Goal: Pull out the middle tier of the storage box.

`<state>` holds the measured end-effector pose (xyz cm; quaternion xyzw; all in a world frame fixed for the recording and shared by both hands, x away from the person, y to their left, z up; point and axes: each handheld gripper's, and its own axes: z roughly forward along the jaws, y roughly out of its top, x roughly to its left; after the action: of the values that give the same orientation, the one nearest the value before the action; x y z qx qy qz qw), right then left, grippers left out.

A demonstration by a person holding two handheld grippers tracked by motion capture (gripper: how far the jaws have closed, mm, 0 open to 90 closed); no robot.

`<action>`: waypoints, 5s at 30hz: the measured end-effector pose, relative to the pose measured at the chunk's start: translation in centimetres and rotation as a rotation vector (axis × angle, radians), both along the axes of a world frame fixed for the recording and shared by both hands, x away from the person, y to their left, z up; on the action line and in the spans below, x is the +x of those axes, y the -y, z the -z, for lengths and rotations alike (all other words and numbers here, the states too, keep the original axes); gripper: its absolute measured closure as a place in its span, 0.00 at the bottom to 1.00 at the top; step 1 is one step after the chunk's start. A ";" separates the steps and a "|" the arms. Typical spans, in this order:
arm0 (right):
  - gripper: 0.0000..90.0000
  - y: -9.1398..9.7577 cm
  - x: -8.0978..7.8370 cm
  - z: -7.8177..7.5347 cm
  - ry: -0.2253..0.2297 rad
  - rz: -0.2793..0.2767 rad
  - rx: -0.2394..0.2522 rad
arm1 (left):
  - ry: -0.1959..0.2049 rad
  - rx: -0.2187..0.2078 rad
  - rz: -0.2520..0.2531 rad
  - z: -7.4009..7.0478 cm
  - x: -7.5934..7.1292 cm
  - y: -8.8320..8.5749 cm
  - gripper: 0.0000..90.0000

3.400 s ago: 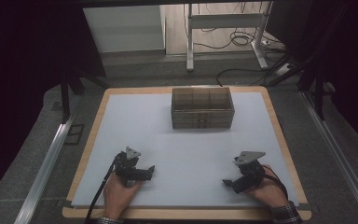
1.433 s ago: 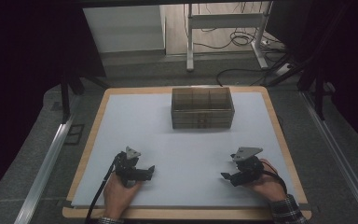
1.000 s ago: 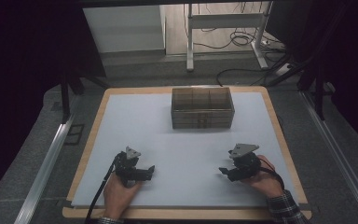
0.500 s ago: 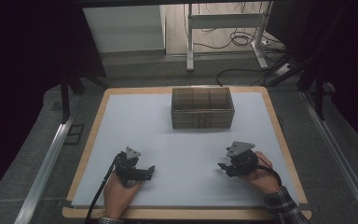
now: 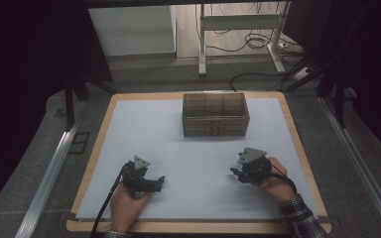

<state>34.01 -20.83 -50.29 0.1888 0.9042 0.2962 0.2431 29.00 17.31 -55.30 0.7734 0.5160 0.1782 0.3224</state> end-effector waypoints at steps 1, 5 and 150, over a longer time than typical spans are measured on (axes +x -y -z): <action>0.42 -0.1 0.1 0.0 0.001 0.002 0.000 | 0.000 0.000 0.000 0.0 0.0 0.0 0.00; 0.42 -0.3 0.2 0.0 0.009 0.005 -0.001 | 0.000 0.000 0.000 0.0 0.0 0.0 0.00; 0.89 -10.5 5.7 3.7 0.757 -0.047 -0.666 | -0.001 0.002 0.002 0.0 0.0 0.0 0.00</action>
<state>39.75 -10.33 -53.96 -0.0401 0.8020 0.0450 0.5943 28.99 17.35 -55.29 0.7744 0.5151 0.1779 0.3215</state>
